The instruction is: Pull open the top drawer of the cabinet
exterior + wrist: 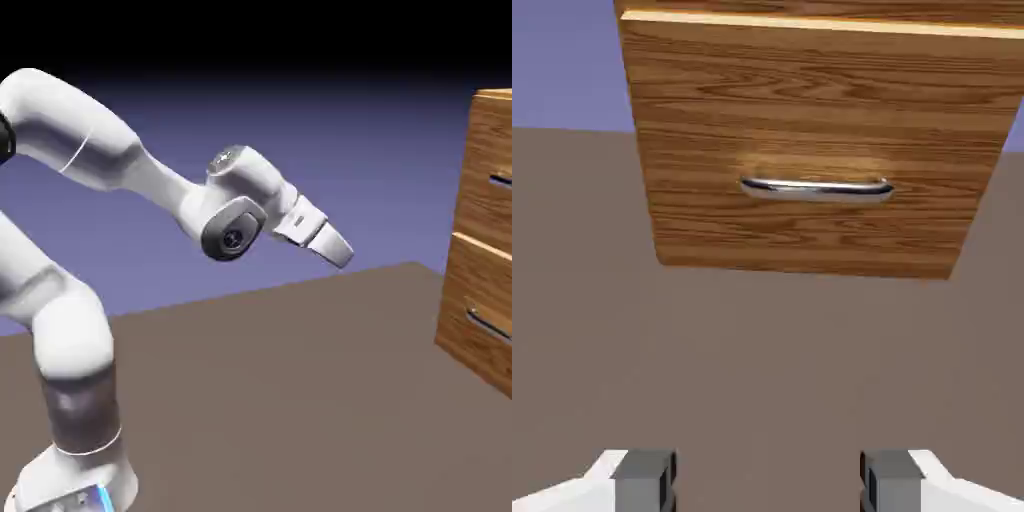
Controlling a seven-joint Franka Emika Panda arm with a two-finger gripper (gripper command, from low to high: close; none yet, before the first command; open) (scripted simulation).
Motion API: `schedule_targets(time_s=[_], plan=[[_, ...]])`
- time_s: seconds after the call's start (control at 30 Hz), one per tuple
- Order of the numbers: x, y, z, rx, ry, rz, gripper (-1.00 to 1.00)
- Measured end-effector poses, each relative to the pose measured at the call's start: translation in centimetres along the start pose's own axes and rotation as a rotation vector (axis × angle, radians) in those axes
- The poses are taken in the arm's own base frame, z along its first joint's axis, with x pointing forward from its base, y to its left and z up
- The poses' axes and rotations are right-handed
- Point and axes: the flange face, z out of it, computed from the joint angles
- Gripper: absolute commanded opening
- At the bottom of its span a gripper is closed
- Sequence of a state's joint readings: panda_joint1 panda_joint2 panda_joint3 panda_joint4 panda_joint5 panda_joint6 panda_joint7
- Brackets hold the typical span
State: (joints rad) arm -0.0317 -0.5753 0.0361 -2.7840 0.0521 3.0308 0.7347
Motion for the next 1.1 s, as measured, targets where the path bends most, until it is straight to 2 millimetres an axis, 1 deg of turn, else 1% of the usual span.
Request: schedule_targets(time_s=[0.13,0.3,0.47,0.63,0.77,0.87,0.97,1.1], plan=[[4.0,-1.4,-2.3,0.023,0.093,0.128,0.00],[8.0,-3.4,-5.3,0.069,0.192,0.271,0.00],[10.8,-5.6,-7.7,0.130,0.270,0.397,0.00],[12.6,-8.1,-9.3,0.200,0.326,0.507,0.00],[13.5,-10.1,-9.6,0.261,0.352,0.585,0.00],[14.0,-11.7,-9.3,0.307,0.361,0.639,0.00],[14.4,-13.1,-8.5,0.352,0.362,0.692,0.00],[14.8,-14.9,-6.6,0.412,0.350,0.761,0.00]])
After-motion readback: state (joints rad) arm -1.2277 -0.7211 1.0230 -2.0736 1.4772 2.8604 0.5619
